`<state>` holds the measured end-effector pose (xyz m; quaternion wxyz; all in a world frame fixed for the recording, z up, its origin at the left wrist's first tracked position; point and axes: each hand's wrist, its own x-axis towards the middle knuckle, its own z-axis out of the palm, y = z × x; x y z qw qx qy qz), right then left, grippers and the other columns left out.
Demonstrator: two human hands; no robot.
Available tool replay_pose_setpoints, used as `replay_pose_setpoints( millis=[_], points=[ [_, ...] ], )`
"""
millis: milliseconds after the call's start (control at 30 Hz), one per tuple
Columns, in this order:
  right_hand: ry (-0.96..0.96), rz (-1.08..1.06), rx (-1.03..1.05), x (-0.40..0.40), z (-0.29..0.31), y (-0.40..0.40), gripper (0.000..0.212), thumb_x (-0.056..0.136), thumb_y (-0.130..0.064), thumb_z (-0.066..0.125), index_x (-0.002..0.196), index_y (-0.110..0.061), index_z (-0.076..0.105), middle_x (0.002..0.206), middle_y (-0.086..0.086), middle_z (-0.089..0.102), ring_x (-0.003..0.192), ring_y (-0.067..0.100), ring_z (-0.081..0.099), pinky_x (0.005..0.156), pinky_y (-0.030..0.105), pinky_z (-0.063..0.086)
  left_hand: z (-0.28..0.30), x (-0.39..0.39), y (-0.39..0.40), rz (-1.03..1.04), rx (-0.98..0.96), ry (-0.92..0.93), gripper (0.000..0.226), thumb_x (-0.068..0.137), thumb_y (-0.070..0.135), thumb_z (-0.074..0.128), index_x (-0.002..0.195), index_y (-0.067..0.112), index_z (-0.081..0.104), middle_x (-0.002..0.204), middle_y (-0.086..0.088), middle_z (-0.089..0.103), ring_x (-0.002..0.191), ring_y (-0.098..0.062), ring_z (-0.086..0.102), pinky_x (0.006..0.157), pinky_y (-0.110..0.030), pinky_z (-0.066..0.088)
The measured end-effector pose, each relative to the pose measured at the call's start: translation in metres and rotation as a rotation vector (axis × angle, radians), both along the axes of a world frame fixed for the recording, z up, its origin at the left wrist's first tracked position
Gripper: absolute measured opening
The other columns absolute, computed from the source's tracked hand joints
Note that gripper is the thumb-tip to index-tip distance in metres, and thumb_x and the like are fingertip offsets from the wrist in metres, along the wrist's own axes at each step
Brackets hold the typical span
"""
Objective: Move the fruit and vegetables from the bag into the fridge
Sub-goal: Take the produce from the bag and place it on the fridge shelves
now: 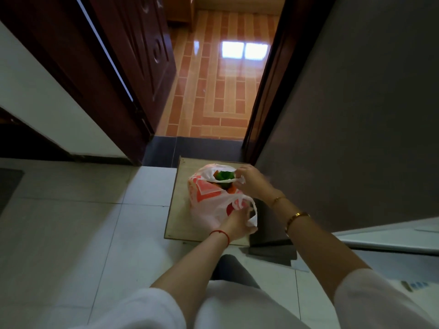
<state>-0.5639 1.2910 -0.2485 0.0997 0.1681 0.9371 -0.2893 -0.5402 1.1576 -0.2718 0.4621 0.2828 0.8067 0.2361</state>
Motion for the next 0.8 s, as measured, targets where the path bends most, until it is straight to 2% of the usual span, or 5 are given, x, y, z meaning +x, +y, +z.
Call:
replay_pose_setpoints(
  millis=[133, 233, 367, 600, 800],
  points=[
    [0.014, -0.133, -0.112, -0.009, 0.01, 0.001, 0.015, 0.093, -0.024, 0.061, 0.104, -0.013, 0.064, 0.104, 0.003, 0.061, 0.094, 0.018, 0.061, 0.078, 0.026, 0.053, 0.003, -0.004, -0.007, 0.082, 0.001, 0.014, 0.026, 0.088, 0.029, 0.065, 0.113, 0.019, 0.065, 0.113, -0.003, 0.066, 0.112, -0.023, 0.059, 0.095, -0.031, 0.046],
    [0.05, -0.164, -0.127, -0.016, 0.025, 0.002, 0.016, 0.094, -0.026, 0.061, 0.101, -0.012, 0.063, 0.096, -0.001, 0.06, 0.088, 0.015, 0.059, 0.072, 0.024, 0.047, 0.013, -0.016, -0.02, 0.181, 0.082, 0.074, 0.016, 0.093, 0.028, 0.06, 0.079, 0.032, 0.054, 0.081, 0.015, 0.054, 0.084, -0.012, 0.059, 0.073, -0.018, 0.043],
    [0.09, -0.203, -0.143, -0.02, 0.044, -0.002, 0.013, 0.095, -0.024, 0.059, 0.095, -0.011, 0.062, 0.092, -0.001, 0.059, 0.085, 0.014, 0.056, 0.061, 0.015, 0.036, 0.038, -0.034, -0.047, 0.393, 0.272, 0.172, 0.003, 0.095, 0.019, 0.057, 0.096, 0.015, 0.056, 0.093, 0.006, 0.057, 0.082, -0.005, 0.054, 0.069, -0.016, 0.042],
    [0.092, -0.341, -0.262, -0.01, 0.059, -0.017, 0.017, 0.097, -0.021, 0.058, 0.104, -0.007, 0.065, 0.092, 0.004, 0.066, 0.082, 0.014, 0.064, 0.058, 0.008, 0.042, 0.068, -0.055, -0.088, 0.541, 0.286, 0.174, 0.026, 0.101, 0.03, 0.048, 0.125, 0.024, 0.044, 0.102, 0.003, 0.063, 0.077, -0.007, 0.065, 0.056, -0.009, 0.044],
    [0.091, -0.473, -0.429, 0.021, 0.073, -0.028, 0.021, 0.099, -0.013, 0.05, 0.115, -0.009, 0.064, 0.106, 0.002, 0.063, 0.091, 0.015, 0.064, 0.071, 0.024, 0.057, 0.097, -0.055, -0.11, 0.511, 0.326, 0.185, 0.038, 0.098, 0.032, 0.05, 0.135, 0.029, 0.039, 0.116, 0.002, 0.059, 0.093, -0.018, 0.068, 0.075, -0.035, 0.06]
  ],
)
